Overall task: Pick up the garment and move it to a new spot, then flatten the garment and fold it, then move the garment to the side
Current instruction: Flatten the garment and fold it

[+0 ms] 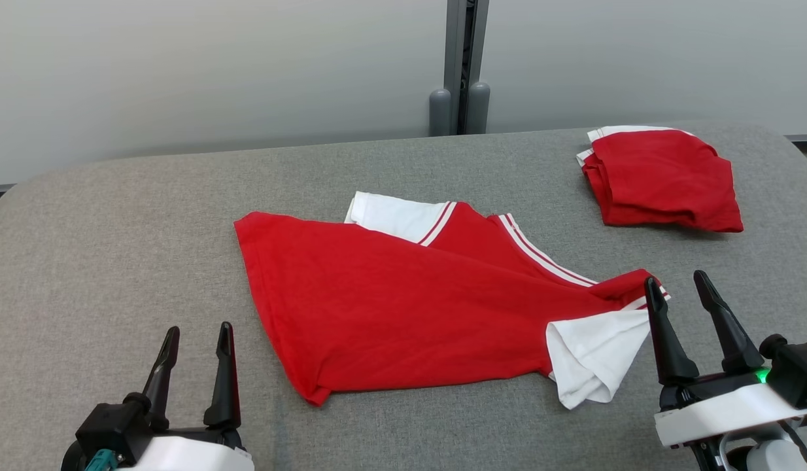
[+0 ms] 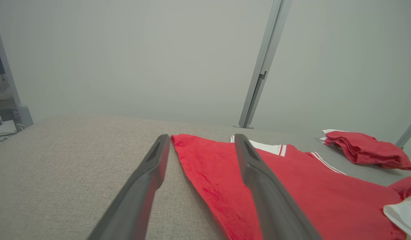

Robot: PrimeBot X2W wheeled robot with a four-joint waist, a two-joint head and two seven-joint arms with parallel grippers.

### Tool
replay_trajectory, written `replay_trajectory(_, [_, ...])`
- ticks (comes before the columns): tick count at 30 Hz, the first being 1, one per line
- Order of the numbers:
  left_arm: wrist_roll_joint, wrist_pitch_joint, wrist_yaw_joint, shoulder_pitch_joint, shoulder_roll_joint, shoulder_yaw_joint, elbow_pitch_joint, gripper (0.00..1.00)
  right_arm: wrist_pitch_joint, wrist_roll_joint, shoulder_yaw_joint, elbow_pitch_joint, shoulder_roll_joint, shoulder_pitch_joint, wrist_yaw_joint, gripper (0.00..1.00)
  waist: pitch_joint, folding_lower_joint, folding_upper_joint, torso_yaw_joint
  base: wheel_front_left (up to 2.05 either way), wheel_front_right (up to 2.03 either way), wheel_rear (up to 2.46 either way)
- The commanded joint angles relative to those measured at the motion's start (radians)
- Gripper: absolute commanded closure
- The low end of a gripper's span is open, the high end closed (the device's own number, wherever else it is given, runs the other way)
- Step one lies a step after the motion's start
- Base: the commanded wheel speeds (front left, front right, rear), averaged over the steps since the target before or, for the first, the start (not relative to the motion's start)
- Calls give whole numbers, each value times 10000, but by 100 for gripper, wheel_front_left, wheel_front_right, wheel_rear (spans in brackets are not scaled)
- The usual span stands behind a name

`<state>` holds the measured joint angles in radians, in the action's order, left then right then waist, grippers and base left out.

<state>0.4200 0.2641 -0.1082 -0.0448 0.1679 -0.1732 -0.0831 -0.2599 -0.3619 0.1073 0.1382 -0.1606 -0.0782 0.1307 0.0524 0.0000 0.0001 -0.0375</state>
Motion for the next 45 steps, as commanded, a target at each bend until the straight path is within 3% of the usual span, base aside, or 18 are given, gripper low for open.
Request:
replay_trajectory(1, [-86, 15, 30, -65, -16, 78, -39, 0, -39, -1, -19, 3, -46, -63, 0, 0, -5, 0, -1, 1, 0, 0, 0])
replay_trajectory(10, [-212, 13, 262, -16, -89, 140, -196, 0, -39, -28, 17, 54, -47, -110, 2, 0, -37, 0, -1, -28, 0, 0, 0])
replay_trajectory(28, [1336, -3528, 1041, 523, -369, -720, -2181, 0, -39, -99, 125, 181, -55, -296, 2, 0, 106, 0, -1, -481, 0, 0, 0])
replay_trajectory(36, [2085, -3972, 1314, 800, -645, -678, -2611, 0, -39, -157, 148, 222, -88, -379, 0, 0, 259, 0, -1, -713, 0, 0, 0])
replay_trajectory(37, [2153, -4020, 1350, 815, -650, -674, -2647, 20, -39, -163, 154, 223, -92, -390, 2, 0, 269, 0, -1, -730, 0, 0, 0])
replay_trajectory(38, [2187, -4014, 1342, 822, -648, -663, -2662, 51, -39, -165, 158, 220, -91, -398, 2, 0, 275, 0, -1, -744, 0, 0, 0])
replay_trajectory(39, [2210, -4013, 1342, 811, -645, -656, -2677, 66, -39, -165, 161, 214, -89, -400, 0, 0, 279, 0, -1, -754, 0, 0, 0])
replay_trajectory(40, [2228, -4013, 1341, 798, -635, -654, -2692, 100, -39, -165, 156, 213, -89, -400, 0, 0, 280, 0, -1, -757, 0, 0, 0])
replay_trajectory(45, [2277, -4056, 1373, 864, -594, -636, -2640, 100, -39, -137, 147, 247, -61, -370, 2, 0, 266, 0, -1, -715, 0, 0, 0])
